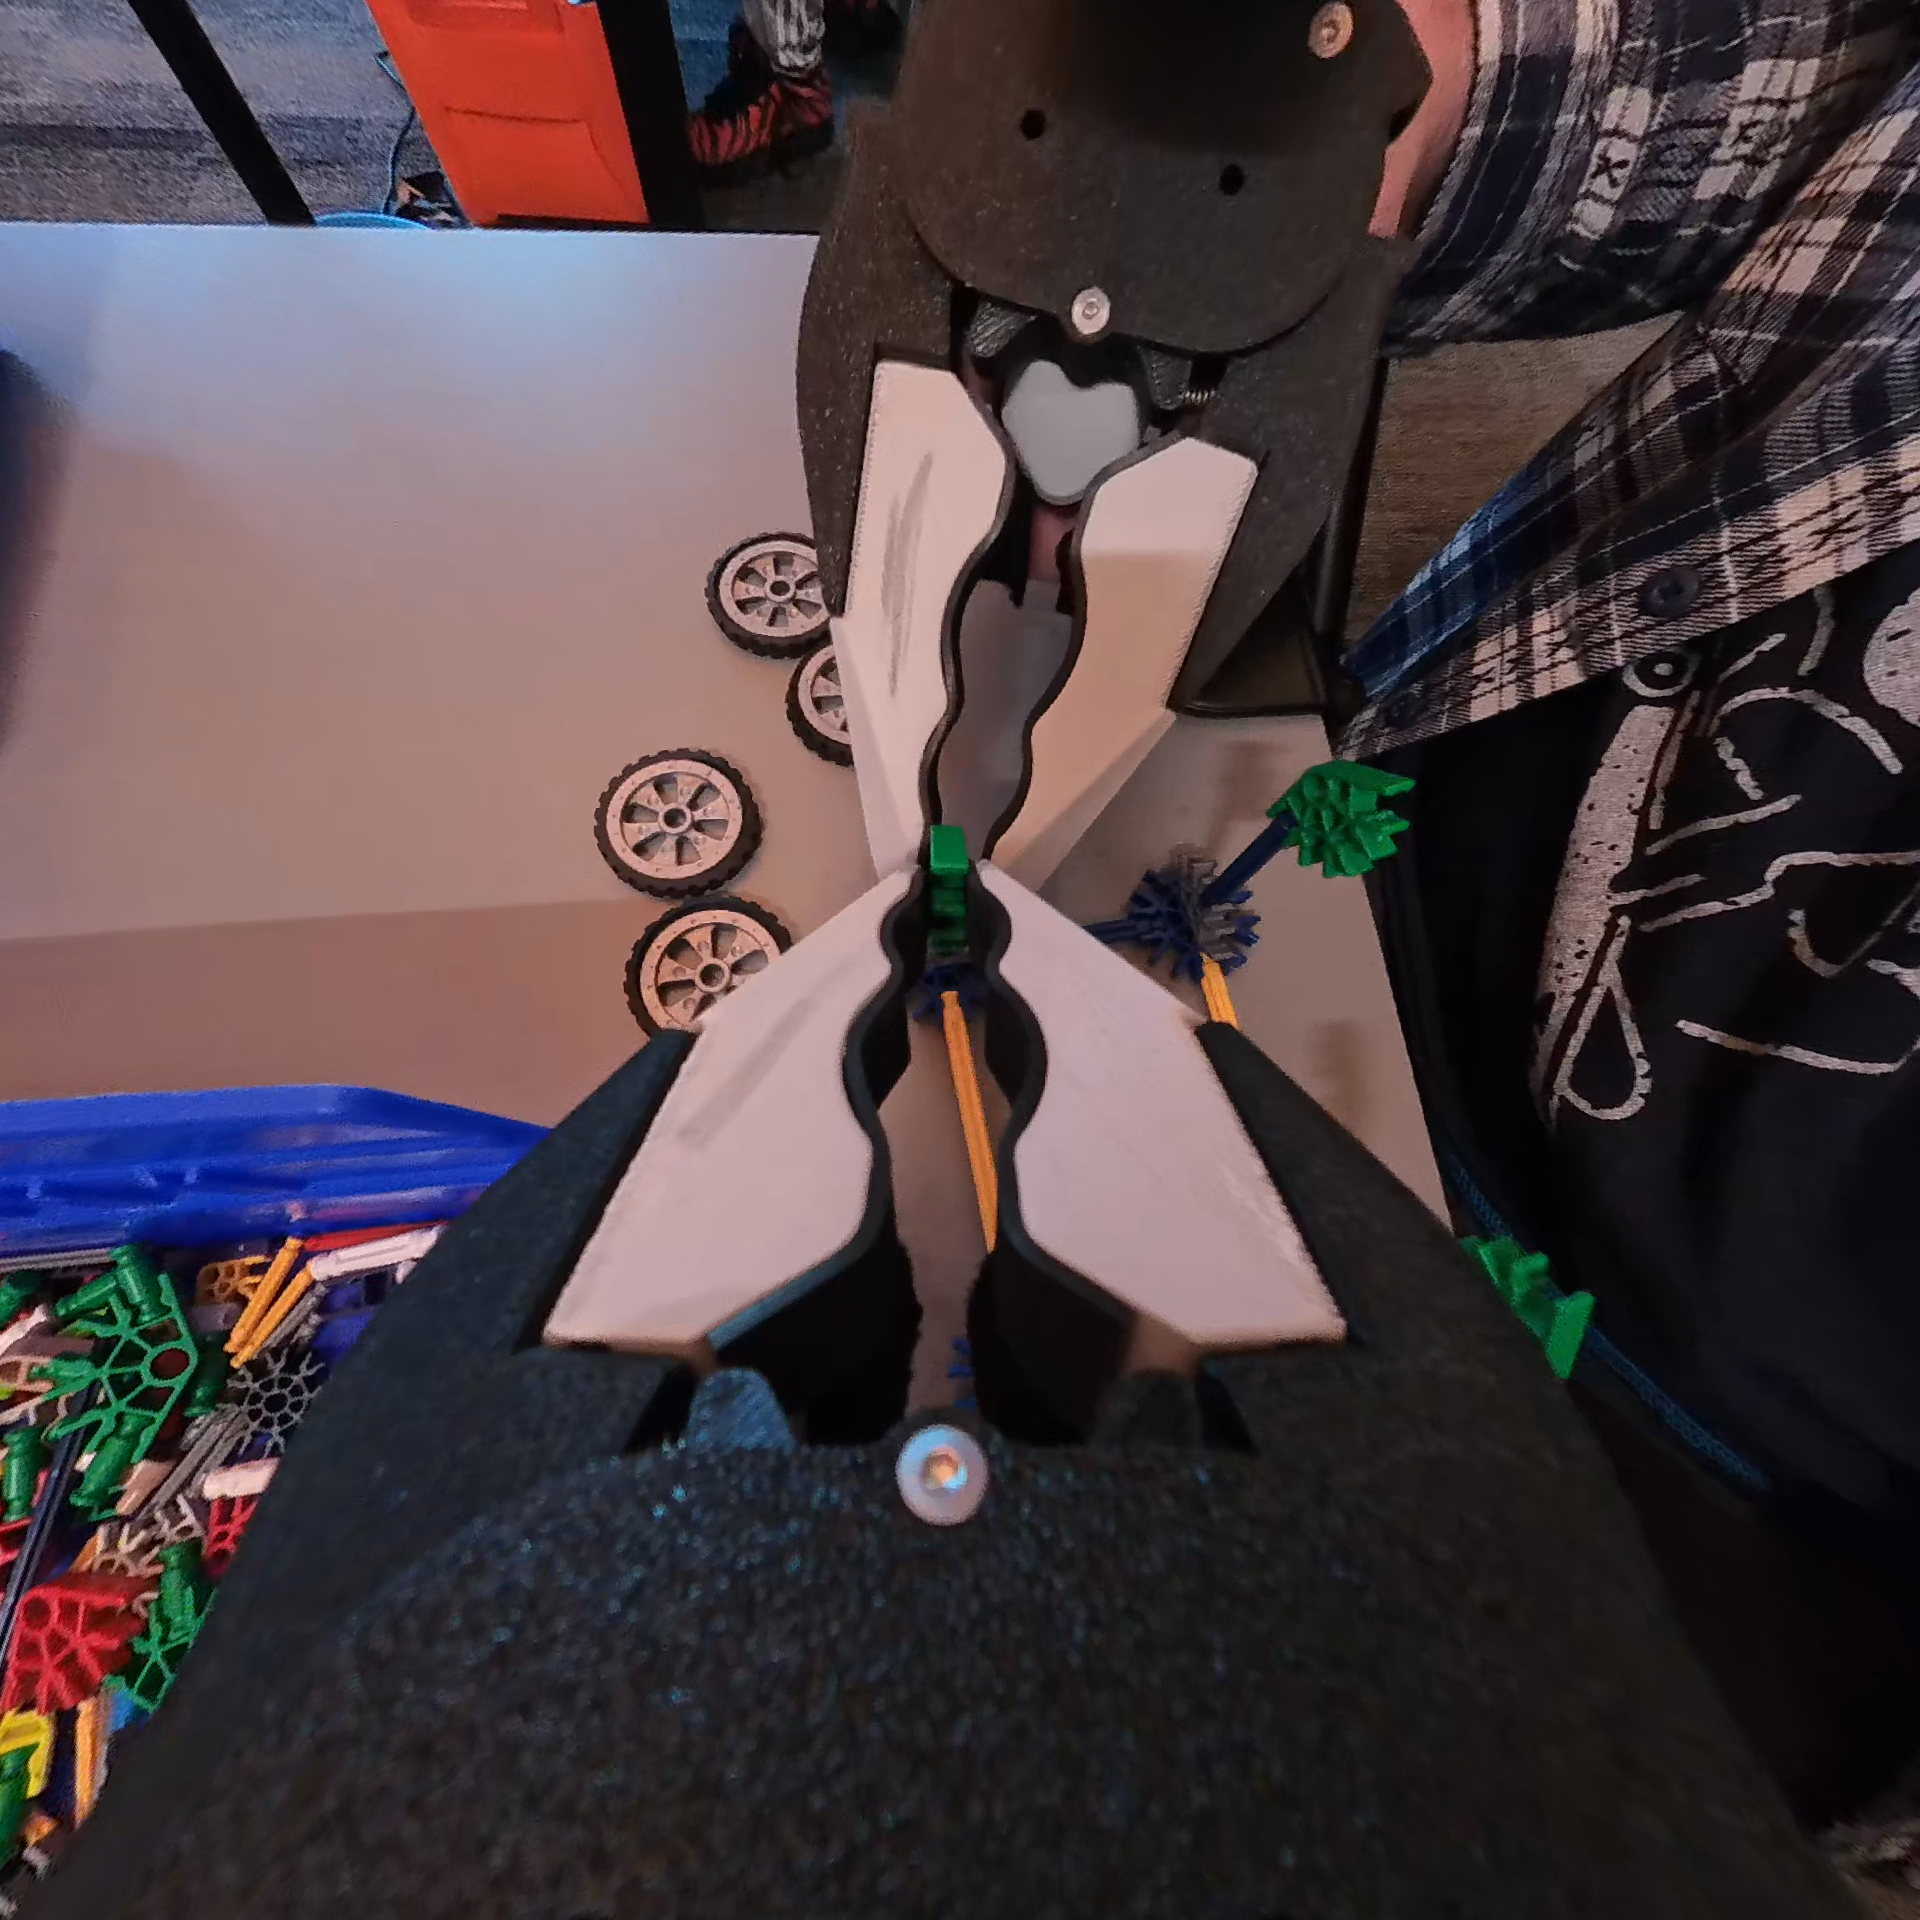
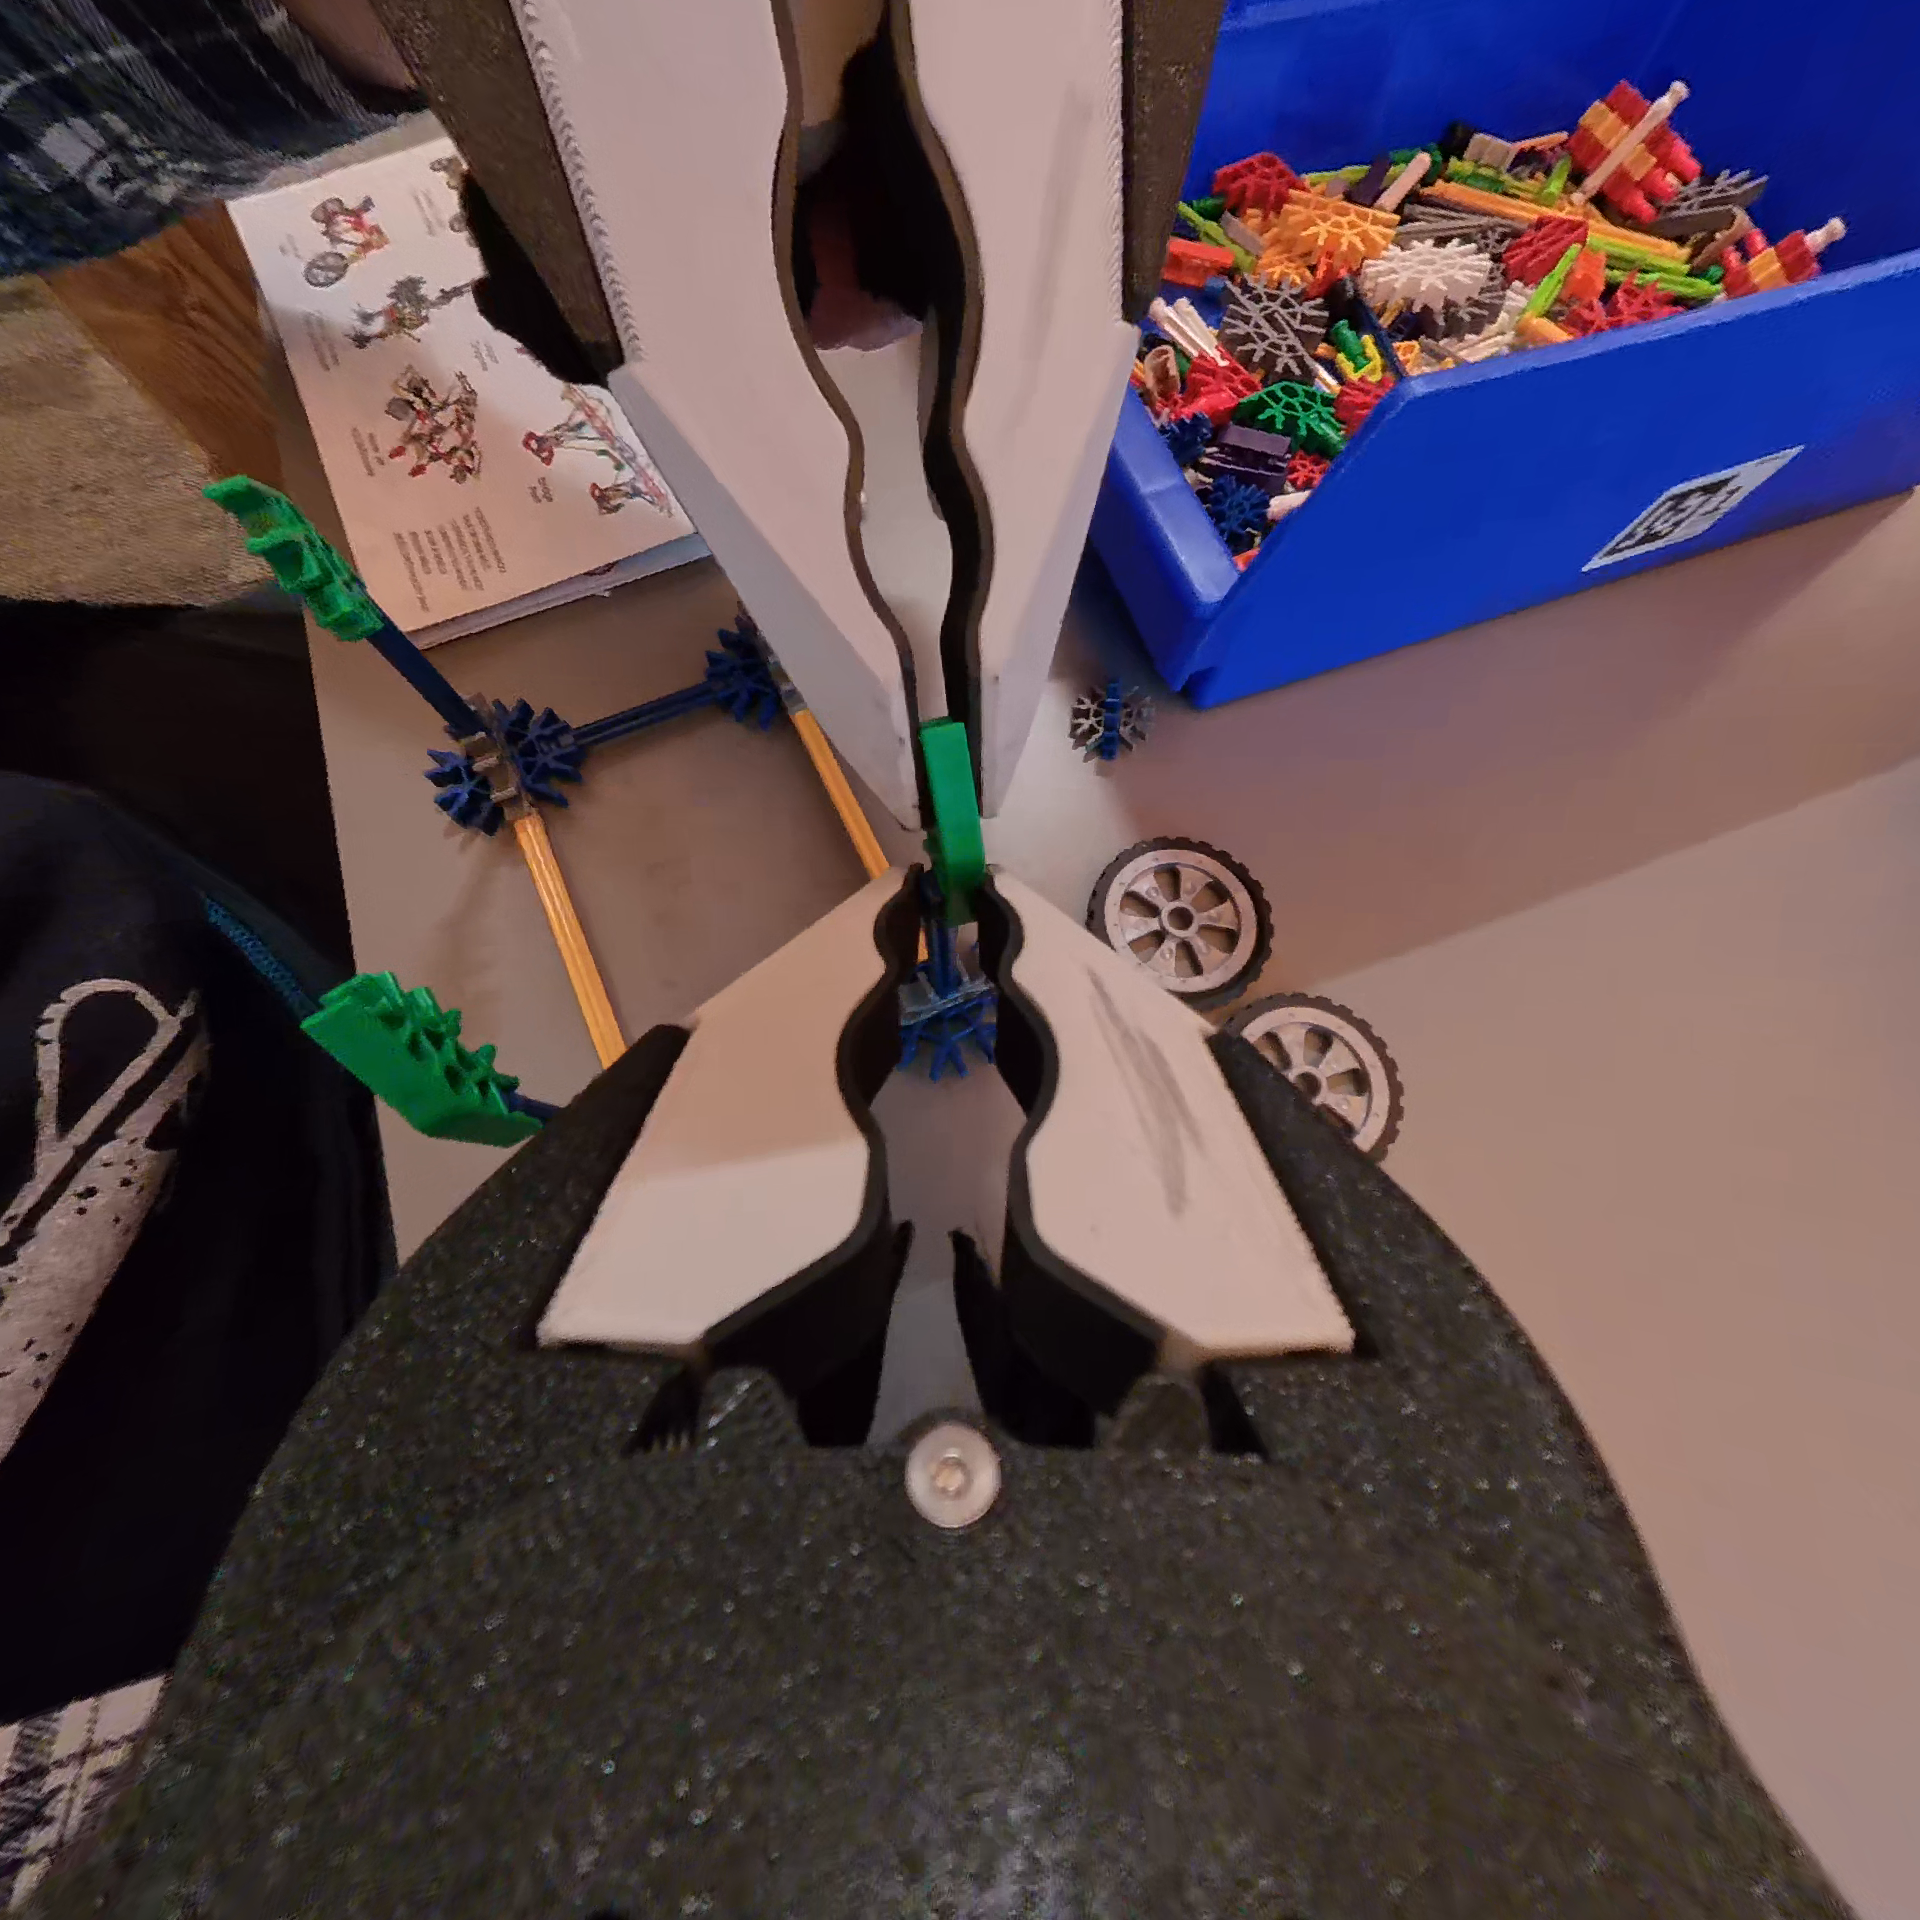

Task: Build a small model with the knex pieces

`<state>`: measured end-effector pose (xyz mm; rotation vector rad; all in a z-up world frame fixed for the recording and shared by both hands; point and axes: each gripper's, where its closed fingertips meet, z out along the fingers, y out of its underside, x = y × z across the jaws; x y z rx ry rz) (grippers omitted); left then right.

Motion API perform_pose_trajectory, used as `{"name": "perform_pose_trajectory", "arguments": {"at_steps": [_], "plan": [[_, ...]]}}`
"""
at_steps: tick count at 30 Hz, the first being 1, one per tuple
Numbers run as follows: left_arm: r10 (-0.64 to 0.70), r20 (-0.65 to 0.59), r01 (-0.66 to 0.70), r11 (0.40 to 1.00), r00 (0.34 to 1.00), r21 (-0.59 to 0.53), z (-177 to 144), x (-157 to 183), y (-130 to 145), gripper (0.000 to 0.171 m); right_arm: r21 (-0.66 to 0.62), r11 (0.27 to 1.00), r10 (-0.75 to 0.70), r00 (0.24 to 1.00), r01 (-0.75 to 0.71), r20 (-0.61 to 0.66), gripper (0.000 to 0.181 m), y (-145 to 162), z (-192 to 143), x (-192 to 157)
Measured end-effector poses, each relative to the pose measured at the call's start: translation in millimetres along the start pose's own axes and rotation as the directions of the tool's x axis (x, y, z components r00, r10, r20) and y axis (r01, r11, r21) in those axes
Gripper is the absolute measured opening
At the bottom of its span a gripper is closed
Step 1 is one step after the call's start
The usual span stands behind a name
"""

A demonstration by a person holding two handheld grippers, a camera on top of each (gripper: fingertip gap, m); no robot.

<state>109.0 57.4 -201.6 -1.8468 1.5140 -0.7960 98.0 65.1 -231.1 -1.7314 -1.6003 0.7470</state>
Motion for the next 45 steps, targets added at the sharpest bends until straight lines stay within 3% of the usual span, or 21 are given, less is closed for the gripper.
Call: {"name": "perform_pose_trajectory", "arguments": {"at_steps": [45], "plan": [[-0.023, -0.020, 0.024, 0.998, 1.000, 0.057, -2.6, -0.8, 3.4, 0.005, -0.007, 0.995, -0.102, 0.994, 0.103, 0.037, 0.003, -2.1, 5.7, 0.3]]}}
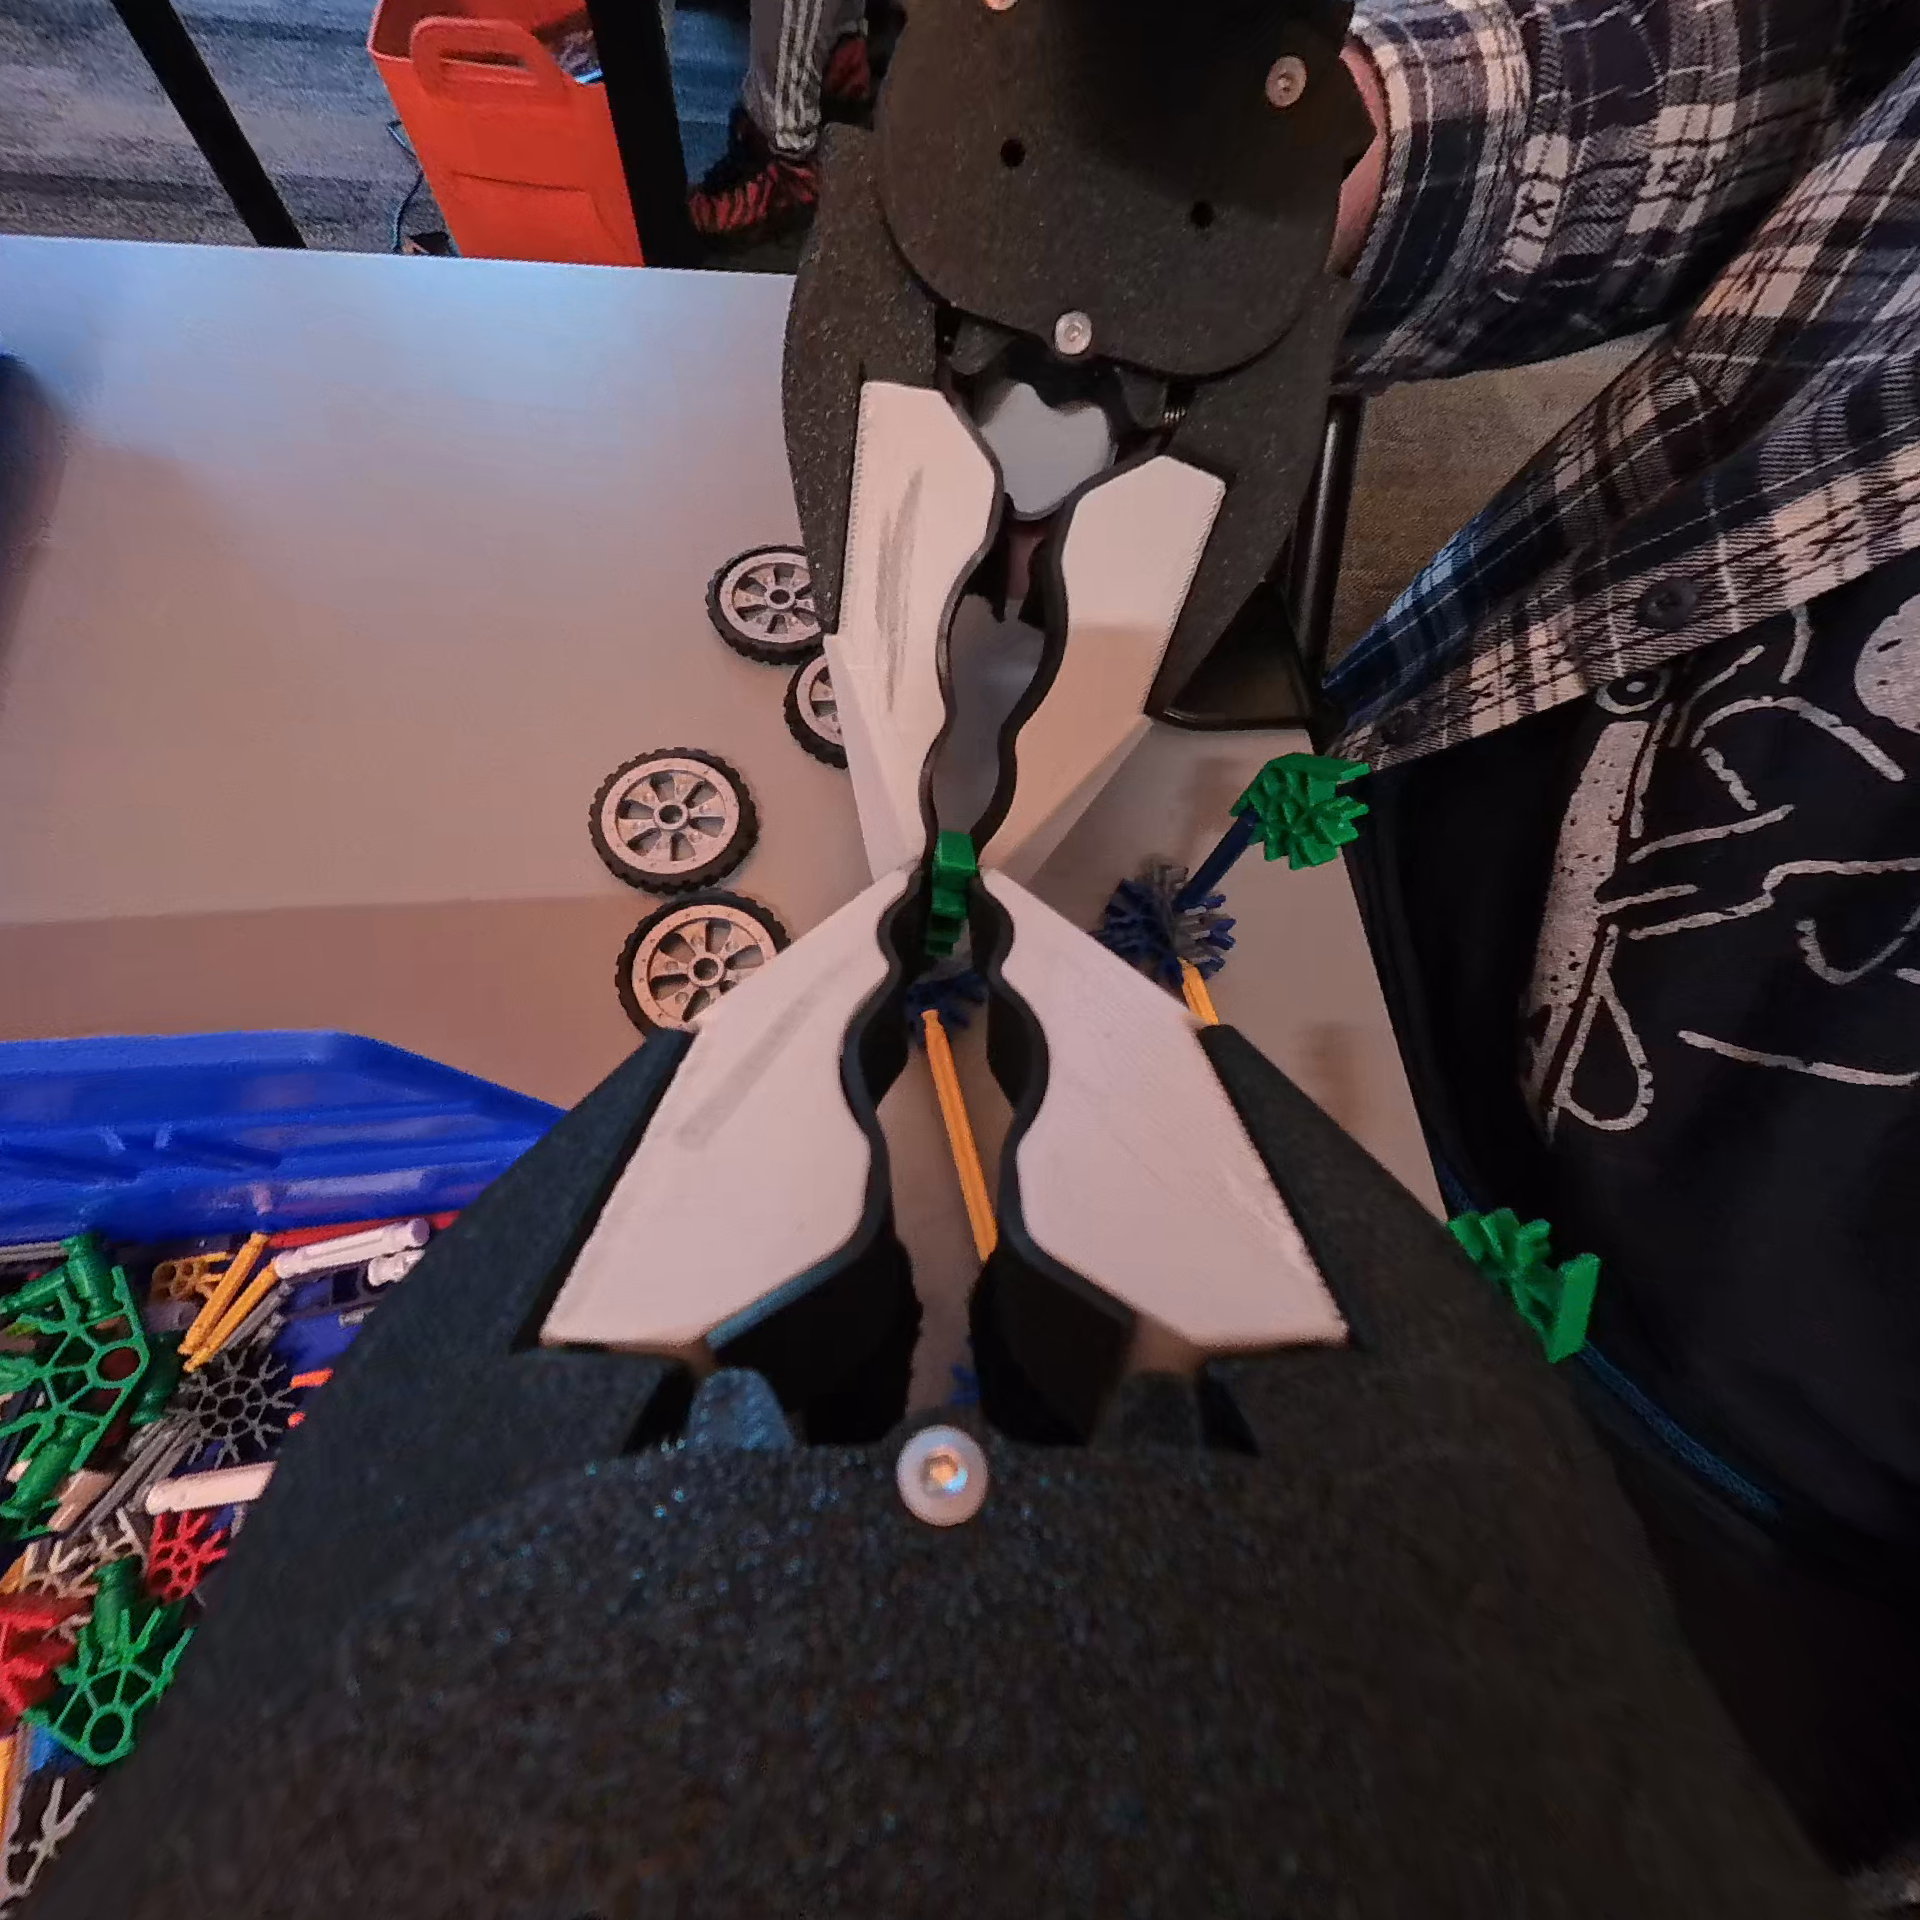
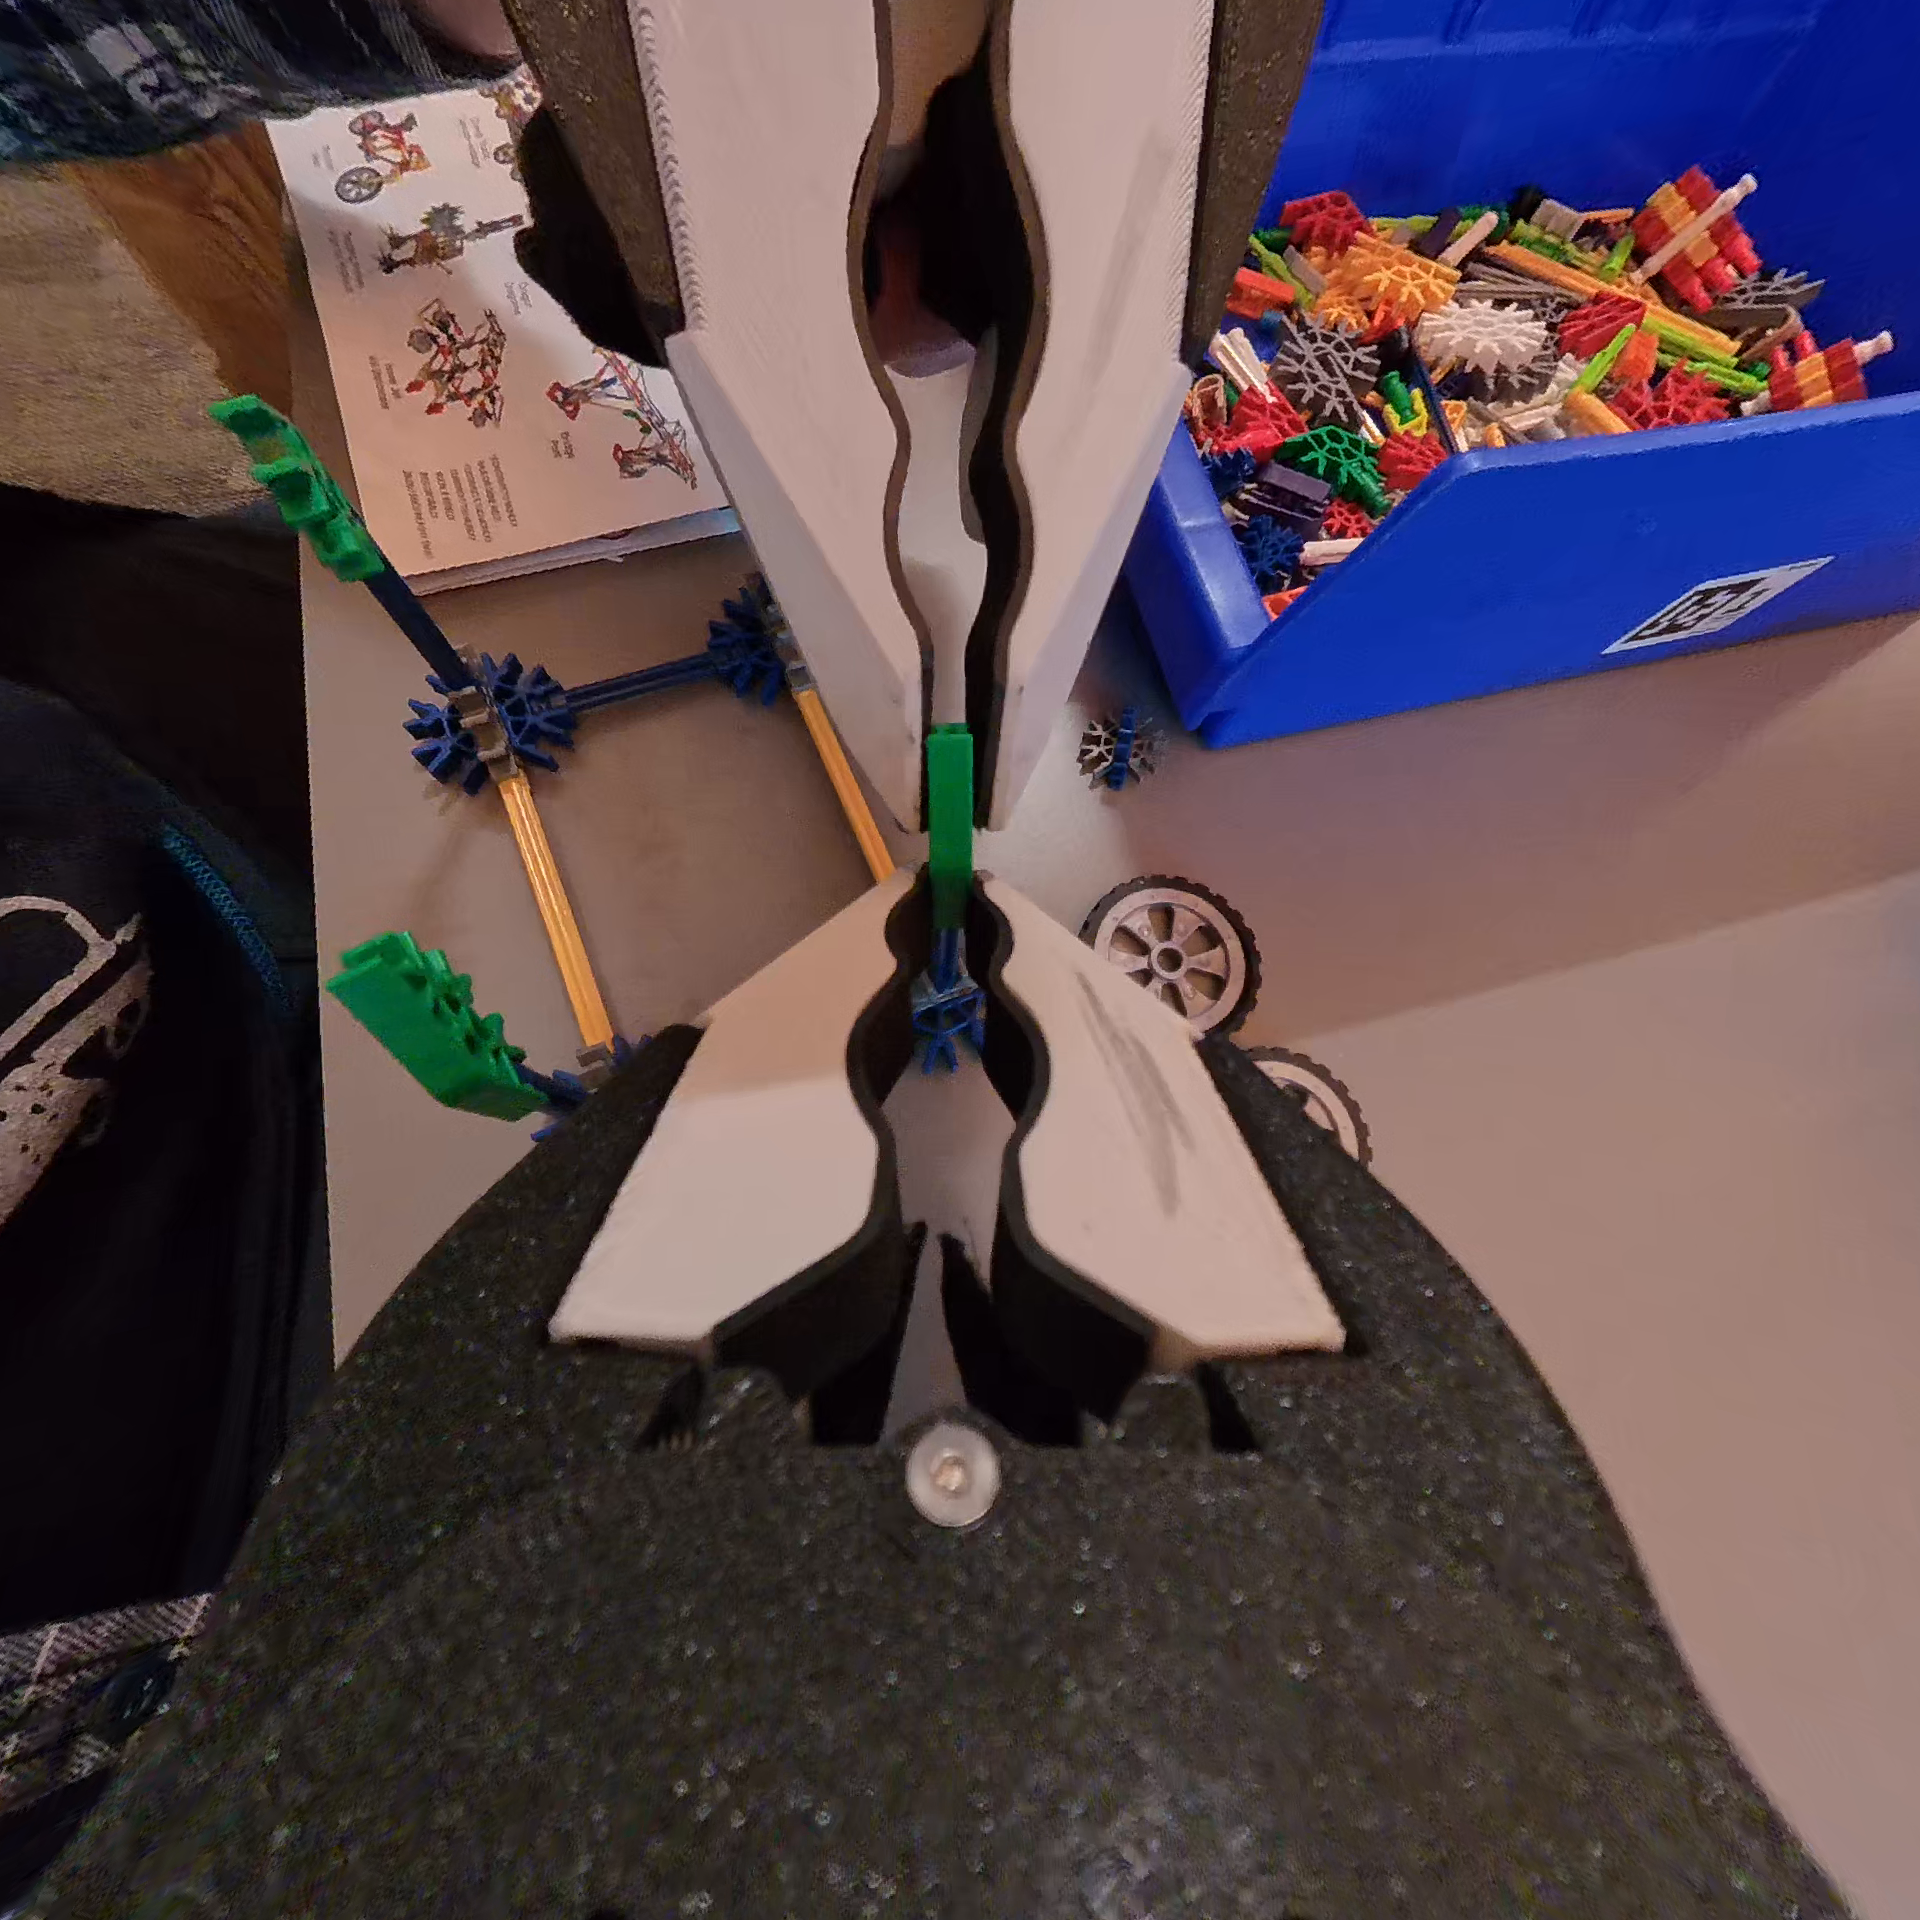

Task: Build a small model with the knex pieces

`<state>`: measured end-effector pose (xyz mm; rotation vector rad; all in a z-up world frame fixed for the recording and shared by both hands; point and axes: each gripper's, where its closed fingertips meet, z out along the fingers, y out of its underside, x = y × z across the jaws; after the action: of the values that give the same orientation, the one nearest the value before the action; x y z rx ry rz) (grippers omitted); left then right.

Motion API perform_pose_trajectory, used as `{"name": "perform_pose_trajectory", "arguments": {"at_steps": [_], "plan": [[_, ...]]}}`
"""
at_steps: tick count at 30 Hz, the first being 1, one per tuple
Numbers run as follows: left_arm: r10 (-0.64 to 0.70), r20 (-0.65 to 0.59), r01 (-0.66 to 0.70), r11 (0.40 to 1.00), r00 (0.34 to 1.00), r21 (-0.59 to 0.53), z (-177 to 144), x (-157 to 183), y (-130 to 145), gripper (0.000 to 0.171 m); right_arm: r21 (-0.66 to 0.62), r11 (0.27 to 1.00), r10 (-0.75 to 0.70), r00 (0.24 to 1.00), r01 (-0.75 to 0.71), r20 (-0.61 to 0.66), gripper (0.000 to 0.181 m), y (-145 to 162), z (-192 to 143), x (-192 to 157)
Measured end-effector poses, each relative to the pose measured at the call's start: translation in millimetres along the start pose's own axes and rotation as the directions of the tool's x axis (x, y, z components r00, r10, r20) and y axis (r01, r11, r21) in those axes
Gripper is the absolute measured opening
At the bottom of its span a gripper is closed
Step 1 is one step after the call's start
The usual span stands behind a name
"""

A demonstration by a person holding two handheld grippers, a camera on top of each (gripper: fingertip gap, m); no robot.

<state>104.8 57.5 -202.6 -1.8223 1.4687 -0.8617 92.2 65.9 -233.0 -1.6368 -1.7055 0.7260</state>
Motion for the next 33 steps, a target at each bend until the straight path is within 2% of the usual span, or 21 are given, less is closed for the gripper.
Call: {"name": "perform_pose_trajectory", "arguments": {"at_steps": [5, 7, 12, 15, 19, 23, 28, 33], "plan": [[-0.001, 0.037, 0.001, 1.000, 0.999, 0.002, -5, -5, -3, 0.008, 0.015, 0.999, 0.032, 0.999, -0.032, -0.007, 0.005, -2, 1, 3], [-0.015, 0.059, 0.014, 1.000, 0.998, 0.020, -12, -8, -7, 0.022, 0.007, 0.999, 0.032, 0.999, -0.032, -0.013, 0.006, 0, 0, 5], [-0.015, 0.147, 0.006, 0.998, 0.989, 0.058, -46, -12, -11, 0.034, -0.014, 0.999, 0.044, 0.999, -0.044, -0.001, 0.010, 7, -2, 6], [-0.025, 0.196, 0.017, 0.999, 0.980, 0.040, -67, -8, 1, 0.036, -0.001, 0.999, 0.047, 0.999, -0.047, -0.016, 0.022, 3, -5, 9], [-0.057, 0.184, 0.055, 0.998, 0.981, 0.018, -77, 7, 27, 0.037, 0.029, 0.999, 0.032, 0.999, -0.032, -0.004, 0.021, -5, -6, 7], [-0.057, 0.182, 0.064, 0.997, 0.982, -0.032, -67, 14, 49, 0.031, 0.029, 1.000, -0.003, 1.000, 0.002, 0.019, 0.006, -11, -3, 4], [-0.030, 0.162, 0.042, 0.997, 0.986, -0.066, -57, 16, 58, 0.006, 0.021, 0.998, -0.053, 0.997, 0.052, 0.052, 0.005, -13, 0, -1], [-0.005, 0.114, 0.013, 0.997, 0.993, -0.071, -56, 17, 58, 0.004, 0.021, 0.991, -0.131, 0.981, 0.129, 0.140, 0.005, -12, -3, -17]]}}
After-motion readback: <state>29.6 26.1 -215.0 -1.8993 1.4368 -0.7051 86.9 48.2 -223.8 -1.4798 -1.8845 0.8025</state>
